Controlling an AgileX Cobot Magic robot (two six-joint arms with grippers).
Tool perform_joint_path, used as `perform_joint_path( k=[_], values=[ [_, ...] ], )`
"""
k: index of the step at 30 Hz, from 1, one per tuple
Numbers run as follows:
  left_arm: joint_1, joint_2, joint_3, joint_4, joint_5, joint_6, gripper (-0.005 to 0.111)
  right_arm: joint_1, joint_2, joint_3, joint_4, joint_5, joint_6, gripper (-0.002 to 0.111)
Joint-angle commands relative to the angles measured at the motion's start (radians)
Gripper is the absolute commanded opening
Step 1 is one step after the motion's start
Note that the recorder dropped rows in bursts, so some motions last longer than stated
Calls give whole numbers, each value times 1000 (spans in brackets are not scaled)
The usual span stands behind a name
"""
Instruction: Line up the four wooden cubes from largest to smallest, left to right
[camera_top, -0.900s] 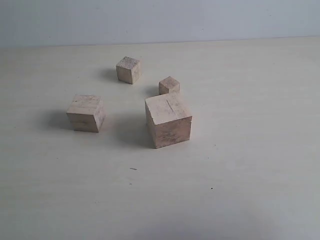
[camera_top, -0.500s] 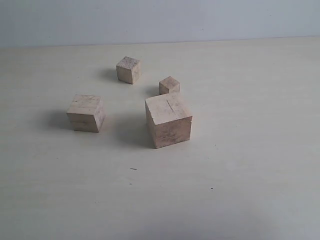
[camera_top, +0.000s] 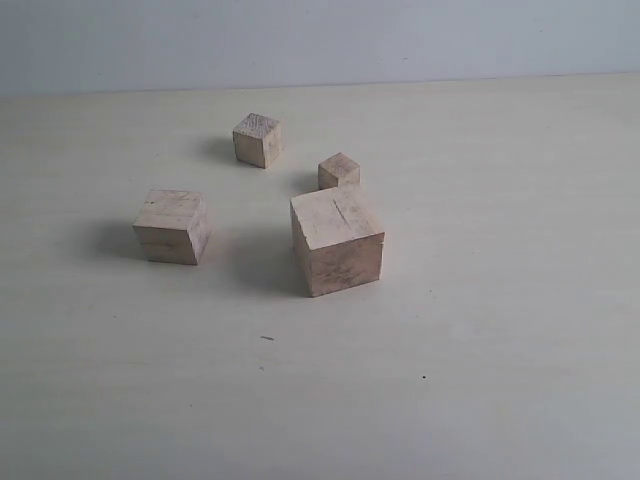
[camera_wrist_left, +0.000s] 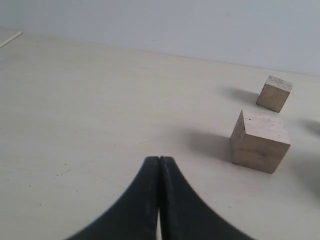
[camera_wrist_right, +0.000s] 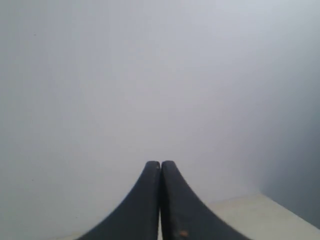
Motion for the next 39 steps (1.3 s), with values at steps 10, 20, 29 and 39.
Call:
perform_joint_path(
  k=[10, 20, 29, 39],
  values=[
    [-8, -7, 3, 3, -11, 4, 0, -7, 93, -293, -7, 223, 125, 0],
    [-8, -7, 3, 3, -11, 4, 0, 29, 552, -805, 495, 834, -456, 0],
    [-8, -7, 3, 3, -11, 4, 0, 221, 1015, -933, 721, 1283, -625, 0],
    [-8, -7, 3, 3, -11, 4, 0, 301, 1354, -933, 735, 1363, -609, 0]
  ],
)
